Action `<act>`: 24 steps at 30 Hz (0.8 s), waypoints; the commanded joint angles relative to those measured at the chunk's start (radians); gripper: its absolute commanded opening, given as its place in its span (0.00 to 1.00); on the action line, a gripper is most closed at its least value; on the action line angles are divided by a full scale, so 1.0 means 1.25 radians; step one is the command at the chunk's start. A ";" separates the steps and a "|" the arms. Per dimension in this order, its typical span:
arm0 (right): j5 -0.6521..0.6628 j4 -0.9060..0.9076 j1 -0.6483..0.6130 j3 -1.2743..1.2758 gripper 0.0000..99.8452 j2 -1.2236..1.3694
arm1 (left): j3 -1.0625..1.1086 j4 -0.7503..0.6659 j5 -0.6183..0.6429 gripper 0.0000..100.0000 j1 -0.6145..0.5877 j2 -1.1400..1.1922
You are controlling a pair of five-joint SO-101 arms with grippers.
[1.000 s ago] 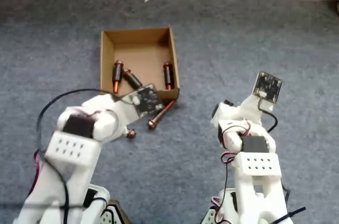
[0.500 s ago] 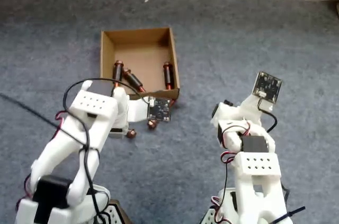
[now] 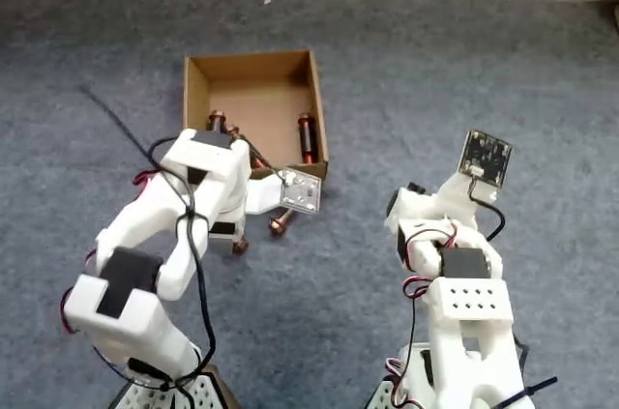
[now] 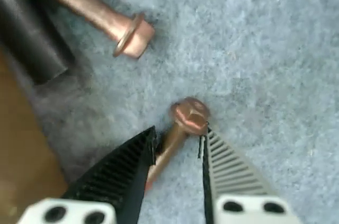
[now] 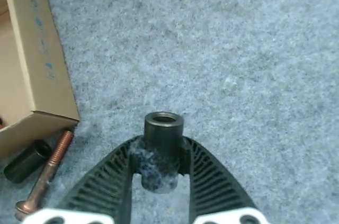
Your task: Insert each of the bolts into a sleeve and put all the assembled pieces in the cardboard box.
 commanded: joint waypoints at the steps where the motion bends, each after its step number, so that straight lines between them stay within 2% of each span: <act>1: 0.011 -0.019 -0.002 -0.006 0.01 -0.023 | -0.030 0.012 -0.058 0.13 0.028 0.029; 6: 0.012 -0.019 -0.002 -0.004 0.01 -0.023 | -0.028 0.016 -0.058 0.01 0.030 0.029; 14: 0.012 -0.019 -0.002 -0.004 0.01 -0.023 | -0.026 0.117 -0.050 0.01 0.029 0.006; 24: 0.012 -0.017 -0.002 -0.004 0.01 -0.024 | 0.082 0.122 0.118 0.01 0.029 -0.289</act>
